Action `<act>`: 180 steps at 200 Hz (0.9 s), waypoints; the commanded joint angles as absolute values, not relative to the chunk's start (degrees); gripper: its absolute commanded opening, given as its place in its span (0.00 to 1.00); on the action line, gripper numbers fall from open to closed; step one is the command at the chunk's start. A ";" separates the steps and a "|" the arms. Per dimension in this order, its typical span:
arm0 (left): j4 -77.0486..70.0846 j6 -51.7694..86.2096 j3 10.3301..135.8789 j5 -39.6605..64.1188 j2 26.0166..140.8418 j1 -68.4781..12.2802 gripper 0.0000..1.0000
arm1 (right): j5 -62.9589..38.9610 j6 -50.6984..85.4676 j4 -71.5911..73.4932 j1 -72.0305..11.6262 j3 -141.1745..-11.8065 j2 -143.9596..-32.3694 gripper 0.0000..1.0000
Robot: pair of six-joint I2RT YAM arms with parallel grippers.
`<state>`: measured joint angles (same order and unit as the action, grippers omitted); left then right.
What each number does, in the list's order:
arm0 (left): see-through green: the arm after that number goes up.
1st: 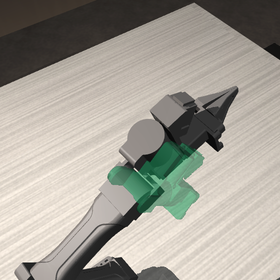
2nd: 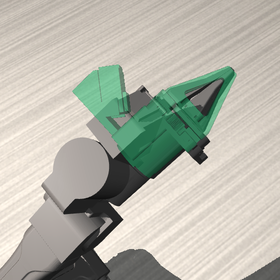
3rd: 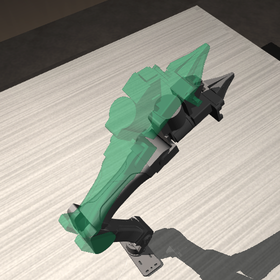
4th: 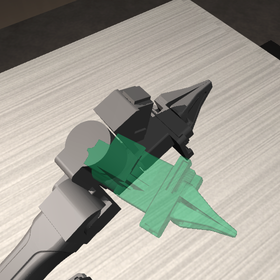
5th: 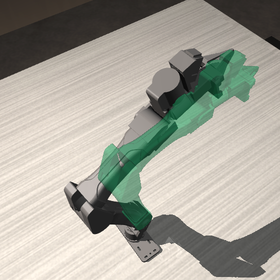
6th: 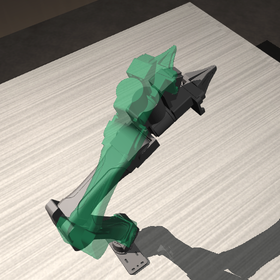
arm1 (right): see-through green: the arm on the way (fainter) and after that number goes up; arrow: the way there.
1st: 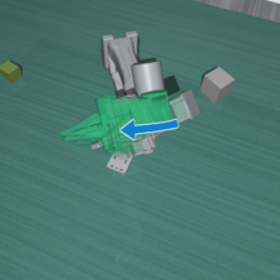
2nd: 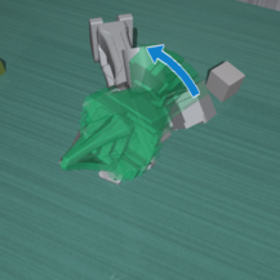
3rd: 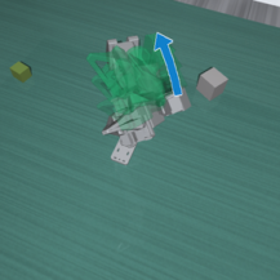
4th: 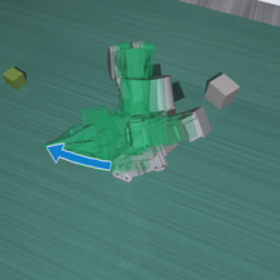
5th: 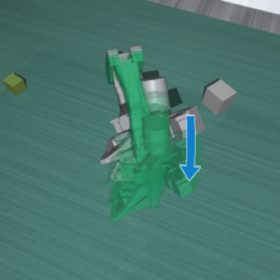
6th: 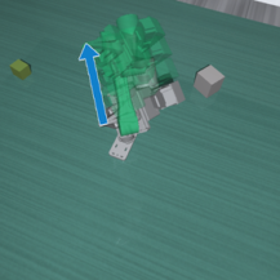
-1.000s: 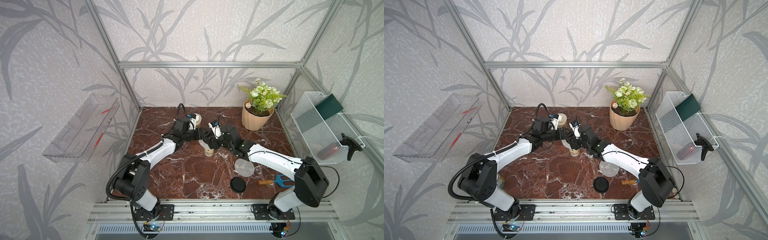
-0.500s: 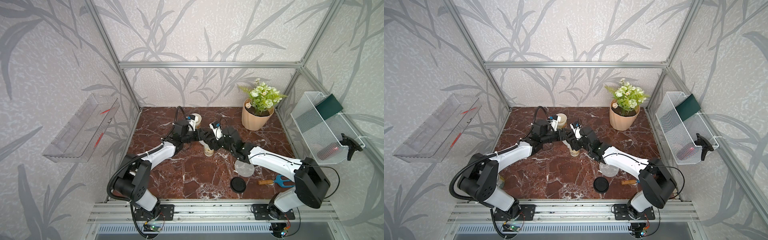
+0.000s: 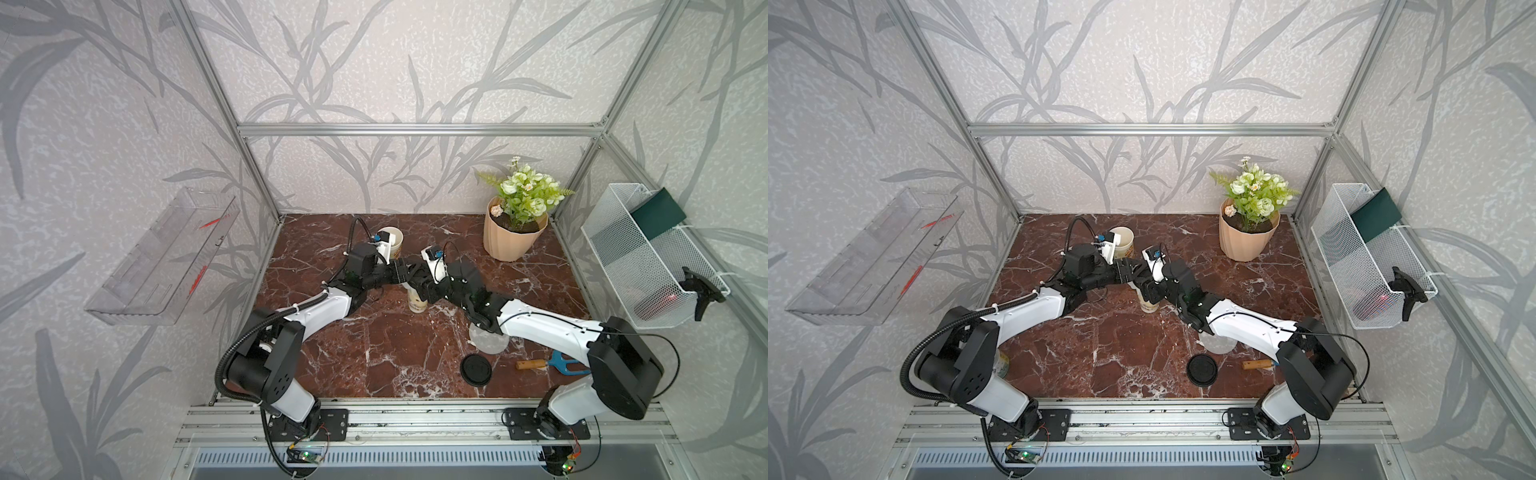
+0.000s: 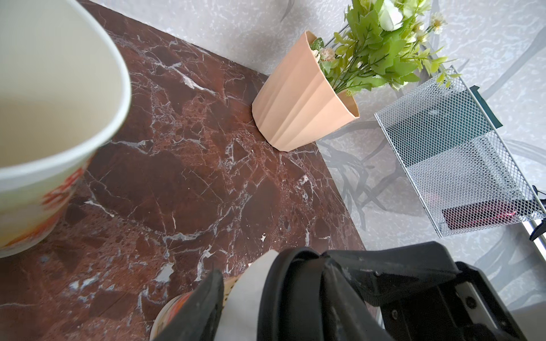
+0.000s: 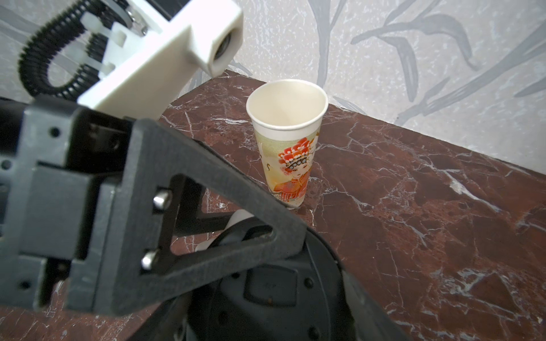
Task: Put the leak-proof paper on the milk tea cups
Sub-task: Secure the cup lid on the cup.
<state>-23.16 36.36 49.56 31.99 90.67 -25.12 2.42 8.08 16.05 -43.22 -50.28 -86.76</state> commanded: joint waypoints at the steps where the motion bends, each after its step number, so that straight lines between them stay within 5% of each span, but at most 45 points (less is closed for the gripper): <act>1: -7.70 33.87 43.65 26.46 94.87 -25.44 0.54 | 3.85 13.01 -2.68 -43.33 -43.60 -91.09 0.59; 45: -5.88 33.68 44.74 26.65 93.85 -25.35 0.54 | 3.98 12.82 -2.21 -43.33 -43.10 -90.00 0.58; 108: 9.03 29.76 59.70 24.19 85.75 -25.25 0.71 | 3.52 12.49 -3.78 -43.33 -45.48 -91.08 0.58; 180: 8.11 28.27 63.21 25.66 92.98 -25.35 0.81 | 0.83 10.90 -3.64 -43.34 -48.40 -92.26 0.58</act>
